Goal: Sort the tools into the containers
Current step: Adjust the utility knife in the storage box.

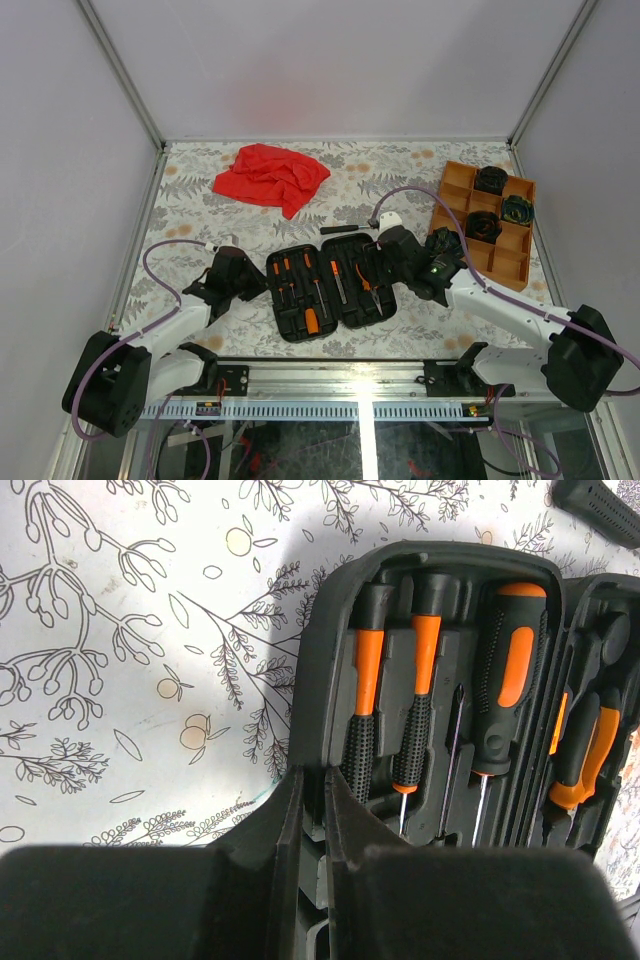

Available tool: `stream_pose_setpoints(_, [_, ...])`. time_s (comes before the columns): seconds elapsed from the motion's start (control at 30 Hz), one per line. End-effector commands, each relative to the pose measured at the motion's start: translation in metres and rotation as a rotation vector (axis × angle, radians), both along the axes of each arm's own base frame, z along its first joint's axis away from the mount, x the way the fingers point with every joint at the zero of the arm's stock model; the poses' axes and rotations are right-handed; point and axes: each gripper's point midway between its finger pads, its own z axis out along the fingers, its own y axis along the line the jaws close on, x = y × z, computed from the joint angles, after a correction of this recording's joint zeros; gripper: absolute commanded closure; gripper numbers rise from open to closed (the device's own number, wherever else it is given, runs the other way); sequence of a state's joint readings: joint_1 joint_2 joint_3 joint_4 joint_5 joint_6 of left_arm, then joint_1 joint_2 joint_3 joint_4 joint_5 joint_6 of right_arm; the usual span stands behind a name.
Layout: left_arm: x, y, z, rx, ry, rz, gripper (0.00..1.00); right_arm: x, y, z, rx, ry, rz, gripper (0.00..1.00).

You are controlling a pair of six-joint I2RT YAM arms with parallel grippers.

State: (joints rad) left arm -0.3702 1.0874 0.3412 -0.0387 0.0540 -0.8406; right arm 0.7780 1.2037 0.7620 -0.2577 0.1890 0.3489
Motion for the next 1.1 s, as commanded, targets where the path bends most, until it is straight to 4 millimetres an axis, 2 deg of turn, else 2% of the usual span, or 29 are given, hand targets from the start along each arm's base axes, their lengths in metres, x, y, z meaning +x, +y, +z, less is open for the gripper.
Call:
stream_pose_setpoints(0.0, [0.002, 0.006, -0.002, 0.026, 0.012, 0.017, 1.00, 0.006, 0.008, 0.010, 0.023, -0.018, 0.016, 0.39])
stream_pose_setpoints(0.33, [0.003, 0.005, -0.002, 0.029, 0.011, 0.017, 1.00, 0.008, 0.003, 0.017, 0.038, -0.039, -0.030, 0.39])
stream_pose_setpoints(0.5, [0.002, 0.007, -0.003, 0.030, 0.012, 0.020, 1.00, 0.008, -0.003, 0.014, 0.004, -0.006, -0.069, 0.40])
stream_pose_setpoints(0.67, [0.001, 0.006, -0.004, 0.028, 0.015, 0.016, 1.00, 0.007, 0.002, 0.011, 0.005, 0.025, -0.054, 0.40])
stream_pose_setpoints(0.83, [0.001, 0.006, -0.005, 0.028, 0.017, 0.015, 1.00, 0.003, 0.016, -0.003, 0.018, 0.089, 0.012, 0.40])
stream_pose_setpoints(1.07, [-0.001, 0.006, -0.005, 0.028, 0.017, 0.015, 1.00, 0.002, 0.019, -0.028, -0.021, 0.169, 0.023, 0.42])
